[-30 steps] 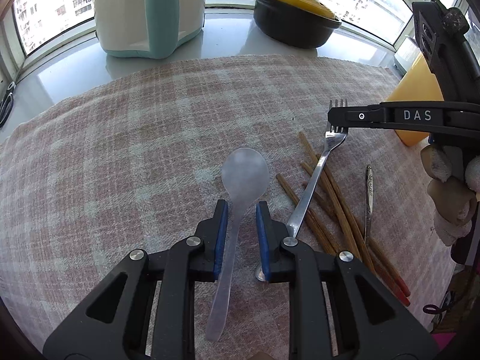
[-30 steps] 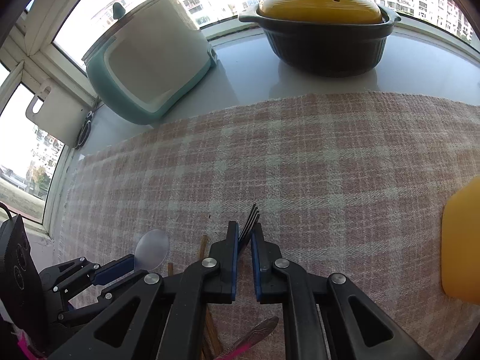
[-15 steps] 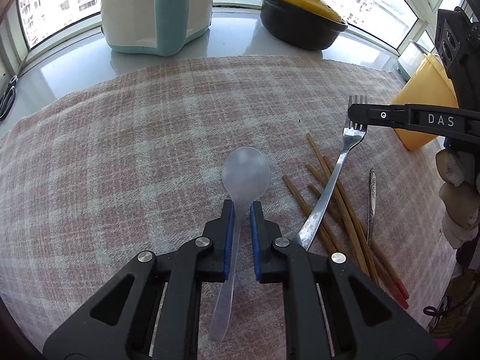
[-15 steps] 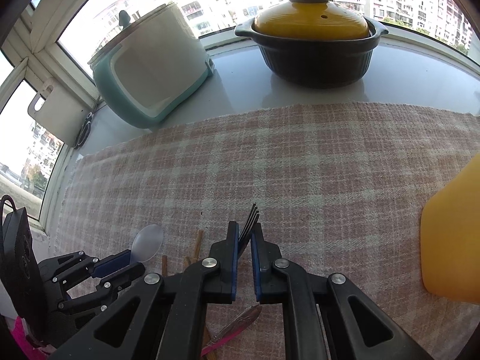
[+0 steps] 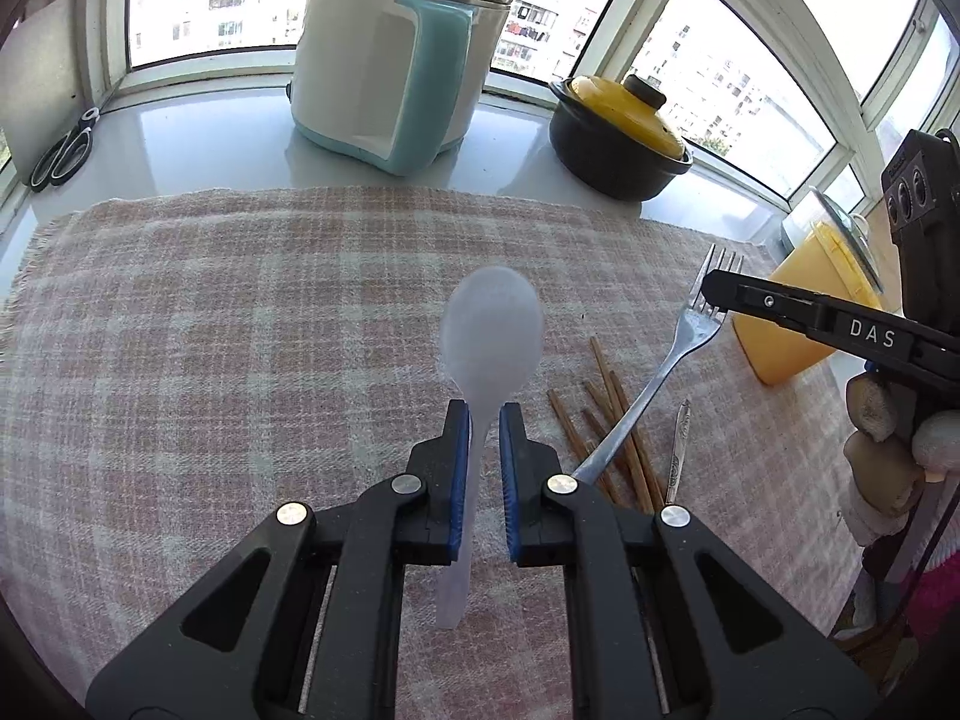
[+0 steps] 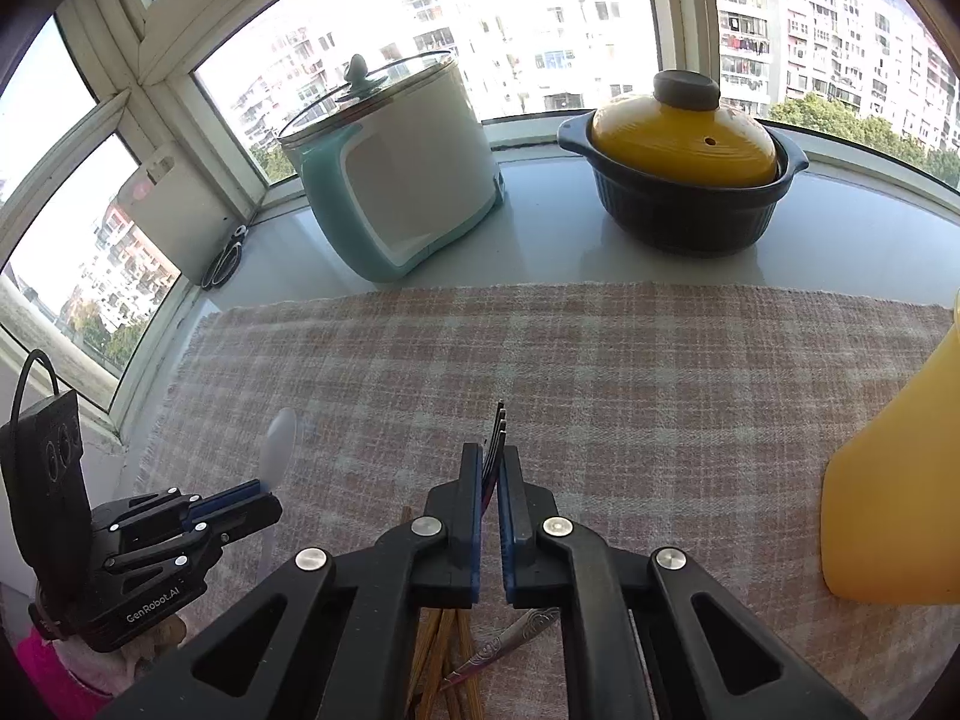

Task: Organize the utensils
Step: 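Lift the spoon with the left tool while the right tool lifts the fork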

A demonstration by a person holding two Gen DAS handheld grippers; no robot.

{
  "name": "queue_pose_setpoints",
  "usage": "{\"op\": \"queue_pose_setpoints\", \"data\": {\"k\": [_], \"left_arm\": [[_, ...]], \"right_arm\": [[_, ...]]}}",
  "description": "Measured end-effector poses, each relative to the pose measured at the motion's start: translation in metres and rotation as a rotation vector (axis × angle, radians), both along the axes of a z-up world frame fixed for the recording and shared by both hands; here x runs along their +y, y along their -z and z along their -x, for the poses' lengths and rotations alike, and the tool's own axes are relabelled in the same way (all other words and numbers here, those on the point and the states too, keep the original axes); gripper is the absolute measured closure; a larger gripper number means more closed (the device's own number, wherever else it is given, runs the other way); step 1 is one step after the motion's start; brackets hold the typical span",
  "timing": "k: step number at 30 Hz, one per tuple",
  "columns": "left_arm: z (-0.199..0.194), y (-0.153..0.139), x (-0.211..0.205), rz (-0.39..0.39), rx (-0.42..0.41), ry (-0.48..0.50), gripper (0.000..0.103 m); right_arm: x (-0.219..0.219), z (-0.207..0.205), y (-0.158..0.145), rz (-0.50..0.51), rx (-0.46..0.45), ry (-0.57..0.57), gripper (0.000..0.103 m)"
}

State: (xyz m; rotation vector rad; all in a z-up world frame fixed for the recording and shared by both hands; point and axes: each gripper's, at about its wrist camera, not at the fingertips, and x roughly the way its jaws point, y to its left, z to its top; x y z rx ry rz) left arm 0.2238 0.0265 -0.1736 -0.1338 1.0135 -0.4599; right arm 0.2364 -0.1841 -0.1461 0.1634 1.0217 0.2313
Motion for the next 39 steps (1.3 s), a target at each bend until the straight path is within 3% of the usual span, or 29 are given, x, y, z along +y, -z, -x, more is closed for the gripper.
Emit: {"op": "queue_pose_setpoints", "data": {"k": [5, 7, 16, 23, 25, 27, 28, 29, 30, 39], "left_arm": [[0.012, -0.012, 0.004, 0.015, -0.035, -0.007, 0.096], [0.017, -0.017, 0.004, 0.017, -0.046, -0.010, 0.103], [0.028, -0.027, 0.016, 0.027, -0.074, -0.036, 0.103], [0.015, -0.007, 0.034, 0.067, 0.029, -0.085, 0.103], [0.007, 0.001, 0.032, 0.036, 0.068, -0.096, 0.102], [-0.002, 0.009, 0.030, 0.014, 0.092, -0.107, 0.094], [-0.007, 0.012, 0.029, -0.003, 0.094, -0.119, 0.081], [-0.011, 0.015, 0.027, -0.025, 0.099, -0.136, 0.062], [-0.017, 0.018, 0.026, -0.043, 0.100, -0.152, 0.054], [-0.054, 0.036, -0.002, -0.162, 0.099, -0.199, 0.047]], "right_arm": [[0.010, 0.010, -0.015, 0.032, -0.048, -0.023, 0.102], [0.015, 0.015, -0.021, 0.048, -0.065, -0.035, 0.103], [0.033, 0.033, -0.039, 0.105, -0.126, -0.073, 0.103], [0.035, 0.044, -0.047, 0.128, -0.147, -0.070, 0.103], [0.032, 0.046, -0.047, 0.126, -0.148, -0.061, 0.103], [0.030, 0.047, -0.048, 0.125, -0.145, -0.058, 0.103], [0.030, 0.047, -0.048, 0.126, -0.145, -0.057, 0.103], [0.029, 0.048, -0.048, 0.125, -0.146, -0.055, 0.103], [0.028, 0.048, -0.049, 0.124, -0.146, -0.054, 0.103], [0.017, 0.047, -0.051, 0.119, -0.144, -0.037, 0.103]]}}
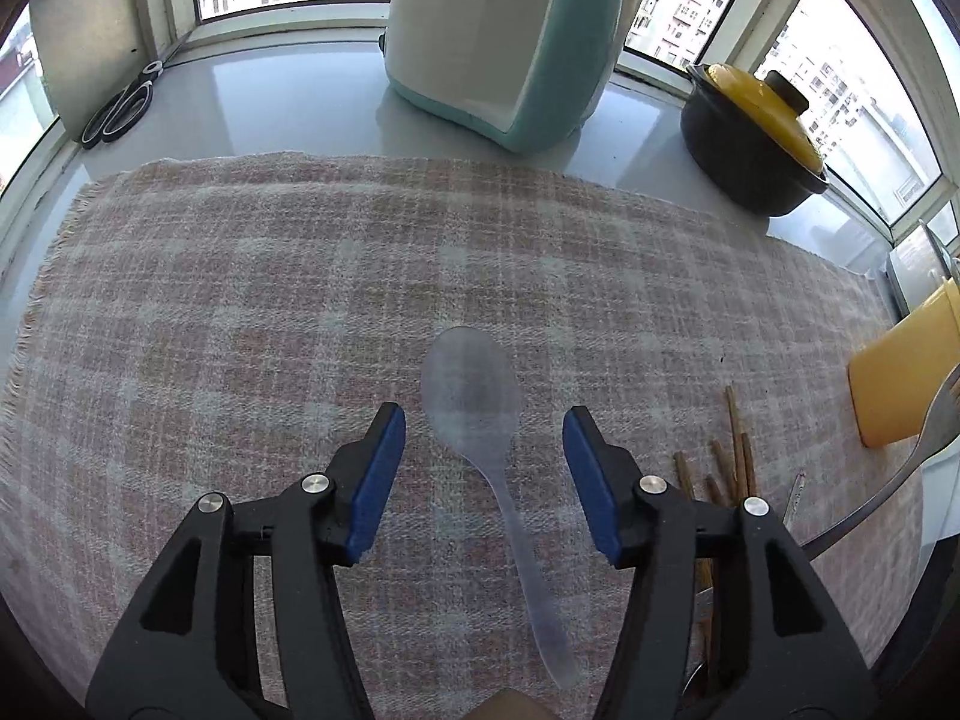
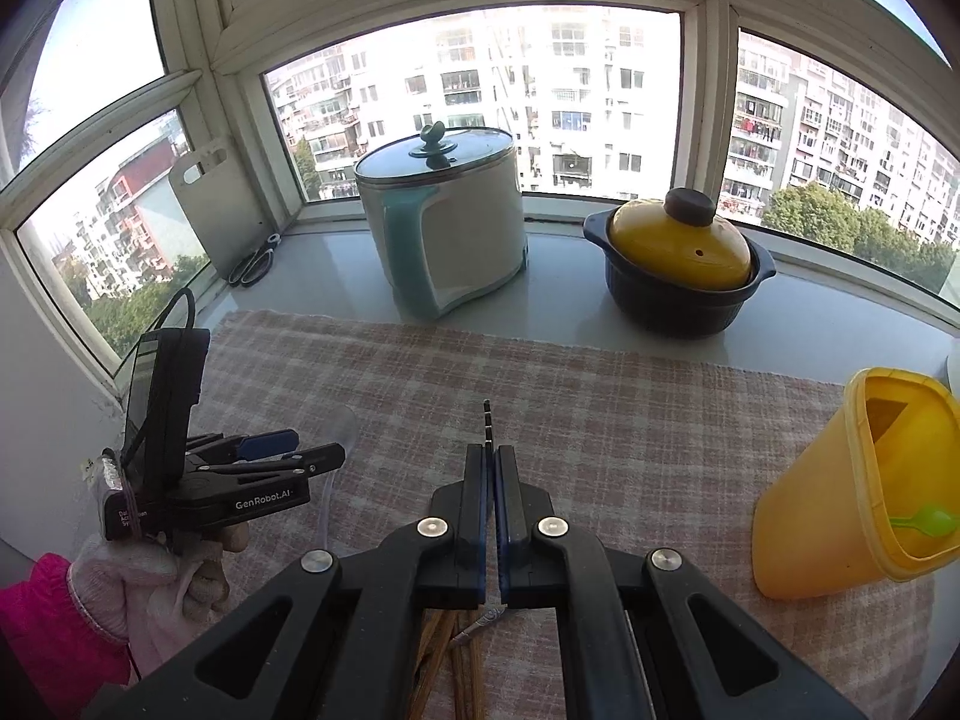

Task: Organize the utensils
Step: 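Lift the spoon with the left tool while the right tool lifts the fork, then lower the spoon into the yellow container while the right tool lowers the fork in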

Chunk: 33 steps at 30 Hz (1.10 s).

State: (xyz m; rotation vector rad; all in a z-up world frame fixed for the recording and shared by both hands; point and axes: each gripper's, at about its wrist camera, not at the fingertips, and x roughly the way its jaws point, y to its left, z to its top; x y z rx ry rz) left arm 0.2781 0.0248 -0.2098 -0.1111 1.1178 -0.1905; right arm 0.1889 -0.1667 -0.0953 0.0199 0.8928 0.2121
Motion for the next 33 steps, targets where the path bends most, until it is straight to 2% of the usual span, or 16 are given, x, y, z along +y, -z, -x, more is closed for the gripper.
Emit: {"op": "queue_pose_setpoints", "data": {"k": [6, 8, 11, 17, 33], "left_arm": [[-0.008, 0.007, -0.016, -0.080, -0.030, 0.023, 0.047], [-0.009, 0.006, -0.015, -0.079, -0.037, 0.021, 0.066], [-0.010, 0.004, -0.007, -0.020, -0.031, 0.016, 0.066], [-0.001, -0.012, 0.008, 0.038, -0.064, -0.008, 0.066], [0.049, -0.099, 0.002, 0.132, -0.261, 0.052, 0.066]], "right_arm": [[-0.005, -0.001, -0.001, 0.004, -0.004, 0.000, 0.103], [-0.006, -0.001, -0.002, 0.004, -0.005, 0.002, 0.103], [-0.009, -0.001, -0.003, 0.003, -0.009, 0.004, 0.103], [-0.011, 0.001, -0.008, 0.003, -0.021, 0.003, 0.103], [-0.015, 0.021, -0.029, 0.019, -0.072, 0.005, 0.103]]}}
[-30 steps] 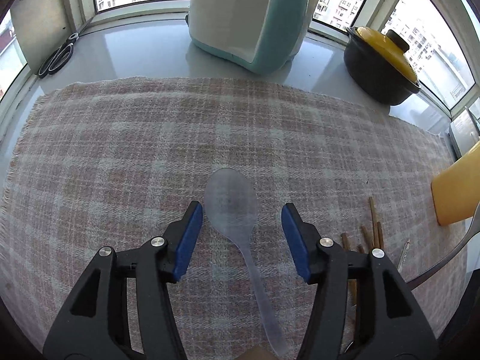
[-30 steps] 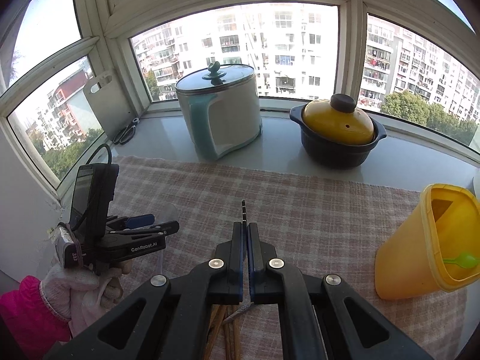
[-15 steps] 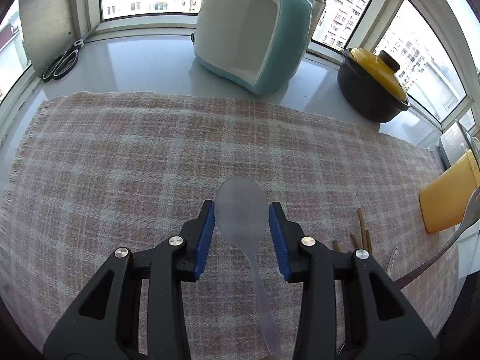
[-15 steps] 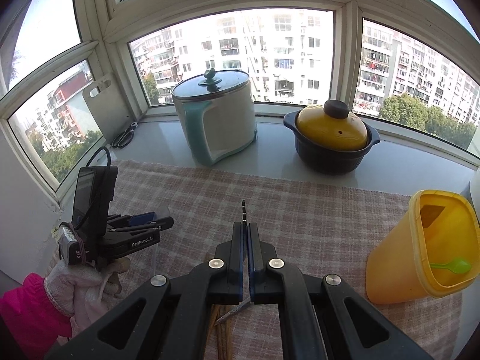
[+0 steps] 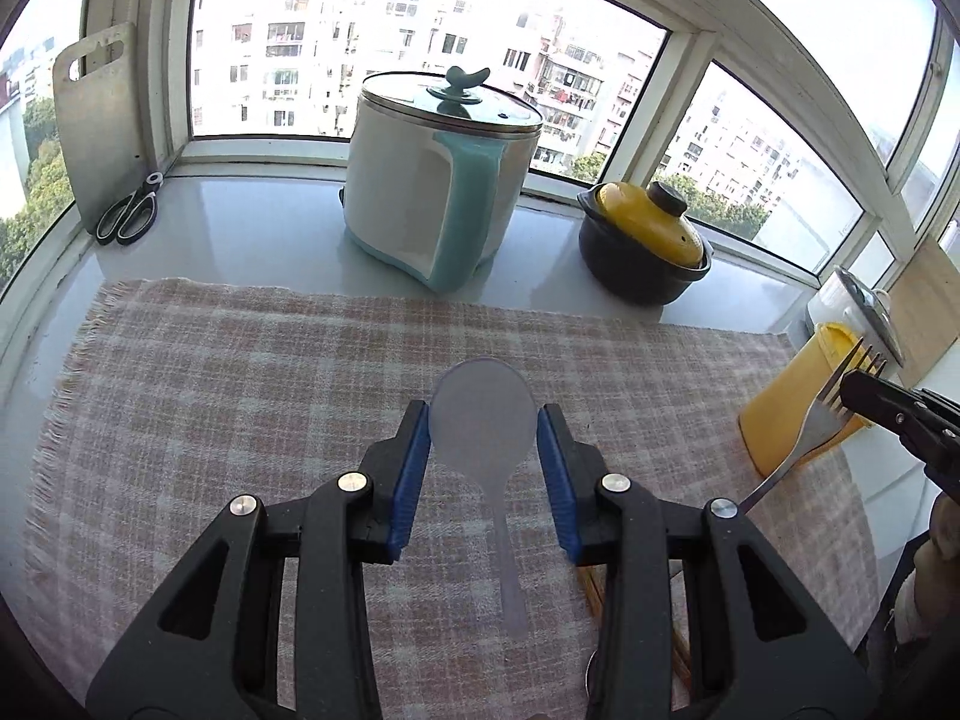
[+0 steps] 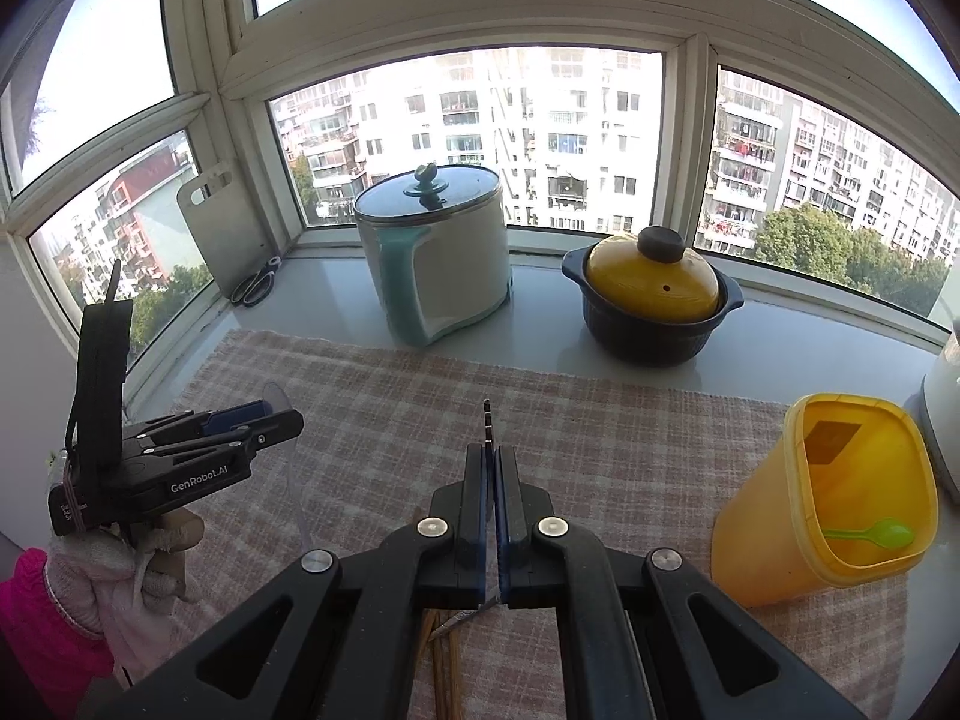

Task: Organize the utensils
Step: 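Lower the spoon into the yellow container while the right tool lowers the fork in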

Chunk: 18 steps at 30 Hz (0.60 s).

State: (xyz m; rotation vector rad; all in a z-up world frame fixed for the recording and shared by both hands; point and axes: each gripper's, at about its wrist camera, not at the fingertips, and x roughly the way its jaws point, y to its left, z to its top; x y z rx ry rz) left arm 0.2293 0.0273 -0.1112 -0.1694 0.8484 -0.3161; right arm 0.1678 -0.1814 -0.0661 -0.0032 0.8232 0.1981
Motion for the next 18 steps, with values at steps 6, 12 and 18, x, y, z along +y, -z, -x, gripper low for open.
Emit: {"op": "queue_pose_setpoints", "data": {"k": [6, 12, 18], "left_arm": [[0.019, -0.030, -0.009, 0.022, -0.065, 0.033, 0.066], [0.037, -0.058, -0.026, 0.049, -0.118, 0.063, 0.066], [0.051, -0.082, -0.054, 0.061, -0.165, 0.068, 0.066]], "right_arm": [[-0.009, 0.014, -0.016, 0.011, -0.030, 0.014, 0.103], [-0.029, 0.030, -0.034, 0.016, -0.058, 0.041, 0.103], [-0.060, 0.042, -0.053, 0.002, -0.087, 0.042, 0.103]]}}
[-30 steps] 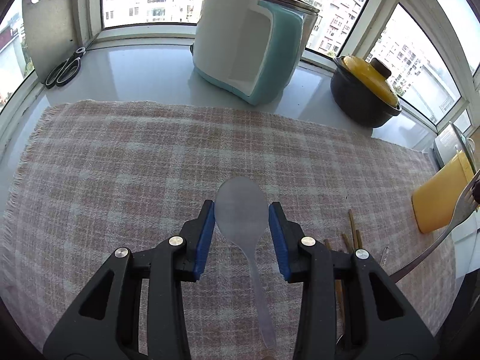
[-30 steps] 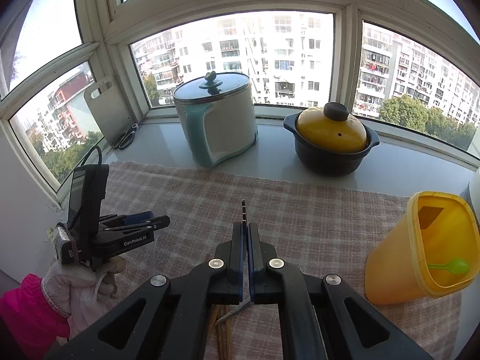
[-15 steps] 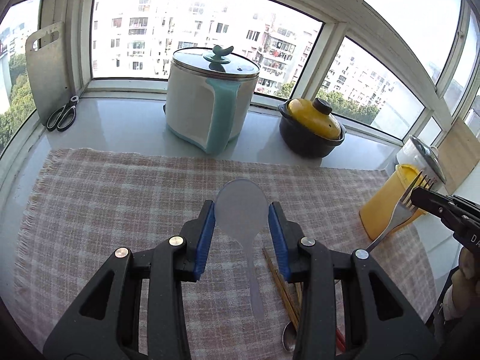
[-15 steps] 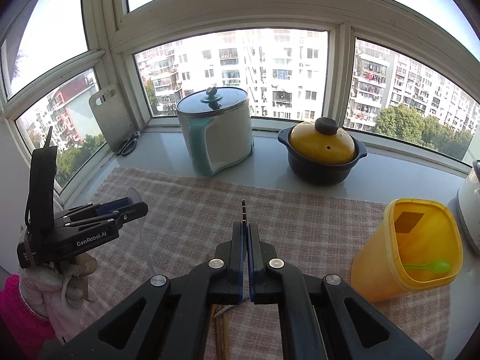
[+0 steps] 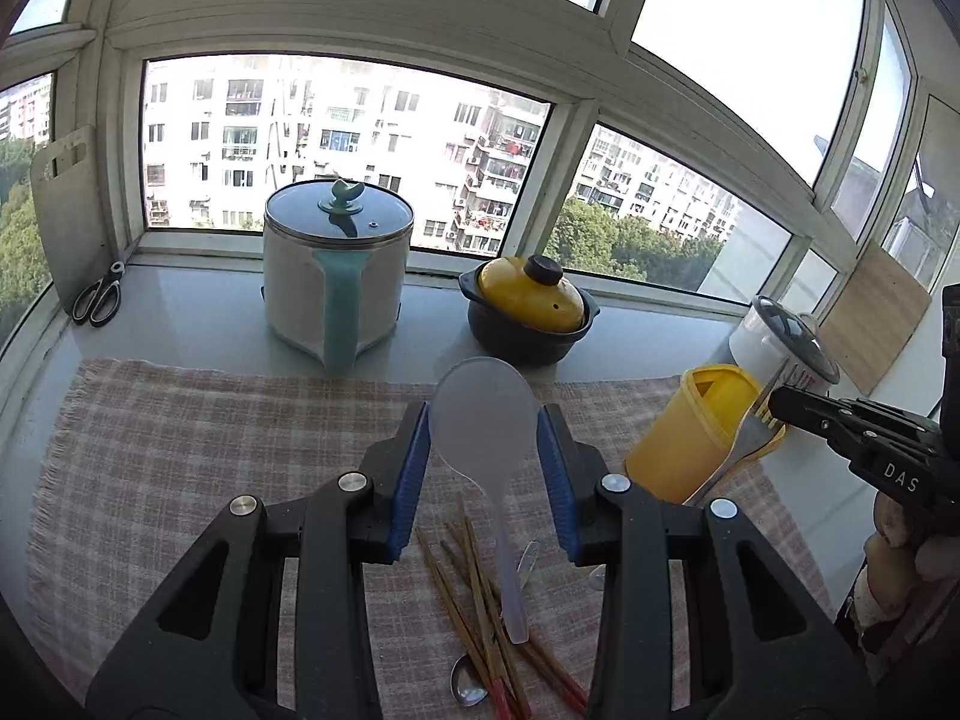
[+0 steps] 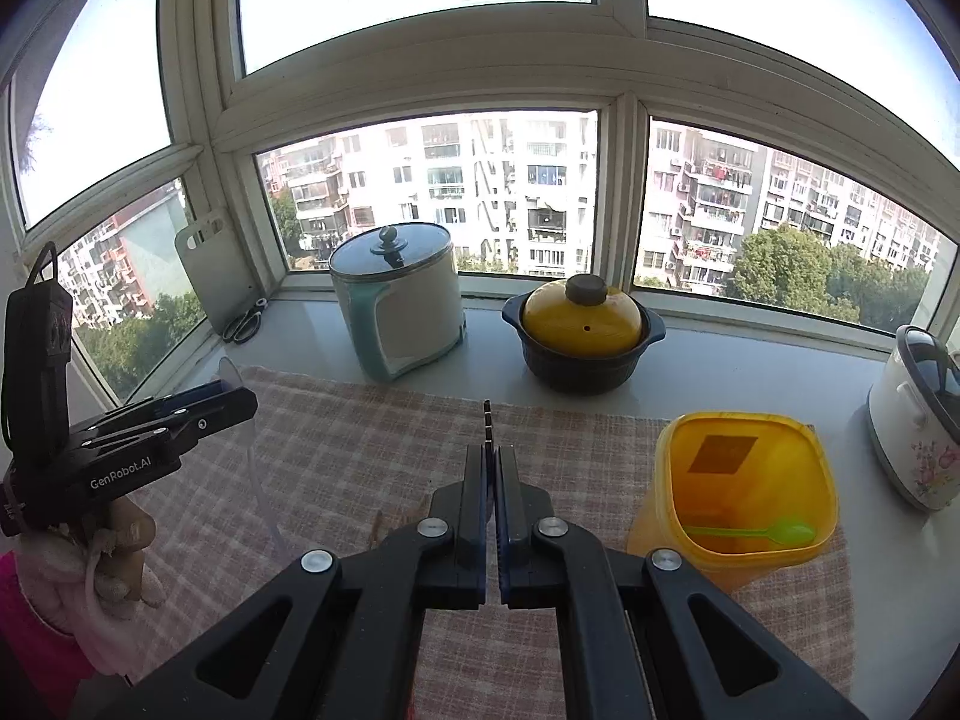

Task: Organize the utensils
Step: 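Lower the spoon into the yellow container while the right tool lowers the fork in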

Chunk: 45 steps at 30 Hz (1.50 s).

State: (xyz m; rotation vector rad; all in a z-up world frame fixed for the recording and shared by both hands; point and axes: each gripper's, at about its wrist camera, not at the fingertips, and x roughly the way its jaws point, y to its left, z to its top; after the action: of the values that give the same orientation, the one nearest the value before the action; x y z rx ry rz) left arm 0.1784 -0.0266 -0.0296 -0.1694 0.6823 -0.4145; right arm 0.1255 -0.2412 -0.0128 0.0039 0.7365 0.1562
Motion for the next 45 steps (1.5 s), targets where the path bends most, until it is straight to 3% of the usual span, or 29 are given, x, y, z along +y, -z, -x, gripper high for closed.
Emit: {"op": "queue_pose_setpoints", "data": {"k": [11, 23, 33, 45], "left_arm": [[0.010, -0.035, -0.080, 0.065, -0.059, -0.013, 0.066], [-0.003, -0.055, -0.165, 0.084, -0.116, 0.003, 0.066], [-0.029, -0.043, -0.213, 0.062, -0.119, 0.007, 0.066], [-0.059, 0.000, -0.238, 0.044, -0.030, 0.015, 0.066]], "right_arm": [[-0.078, 0.006, -0.035, 0.001, -0.032, -0.041, 0.103], [-0.174, -0.002, -0.059, 0.005, -0.074, 0.014, 0.103], [-0.220, -0.021, -0.056, 0.022, -0.079, 0.065, 0.103], [-0.224, -0.050, -0.019, 0.025, -0.016, 0.050, 0.103]]}}
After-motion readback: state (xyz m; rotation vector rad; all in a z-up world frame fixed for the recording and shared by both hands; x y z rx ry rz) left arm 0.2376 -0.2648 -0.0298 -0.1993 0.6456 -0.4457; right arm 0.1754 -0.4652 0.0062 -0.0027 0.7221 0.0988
